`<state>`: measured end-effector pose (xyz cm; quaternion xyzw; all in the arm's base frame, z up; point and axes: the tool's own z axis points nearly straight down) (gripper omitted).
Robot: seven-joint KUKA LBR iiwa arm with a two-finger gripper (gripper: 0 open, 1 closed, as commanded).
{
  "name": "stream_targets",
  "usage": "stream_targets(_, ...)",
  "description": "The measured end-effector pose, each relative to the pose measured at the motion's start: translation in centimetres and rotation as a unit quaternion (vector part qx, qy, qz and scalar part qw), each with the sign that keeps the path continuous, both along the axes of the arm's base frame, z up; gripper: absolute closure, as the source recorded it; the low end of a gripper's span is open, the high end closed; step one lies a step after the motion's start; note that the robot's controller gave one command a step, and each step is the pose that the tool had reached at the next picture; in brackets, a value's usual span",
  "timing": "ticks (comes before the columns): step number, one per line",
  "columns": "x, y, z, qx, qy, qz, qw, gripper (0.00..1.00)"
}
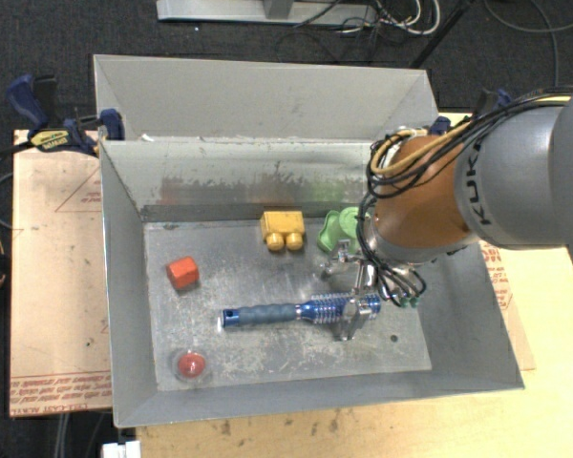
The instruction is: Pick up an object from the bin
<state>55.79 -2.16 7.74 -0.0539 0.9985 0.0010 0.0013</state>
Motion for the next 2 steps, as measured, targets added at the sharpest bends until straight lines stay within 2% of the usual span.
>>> stream_targets(1,0.3,0.0,0.3,0.0,-0.0048,0.0,1.0,1.0)
stream_targets(2,0.5,0.1,6.7,-0.001,-0.0029,0.0,1.0,1.0)
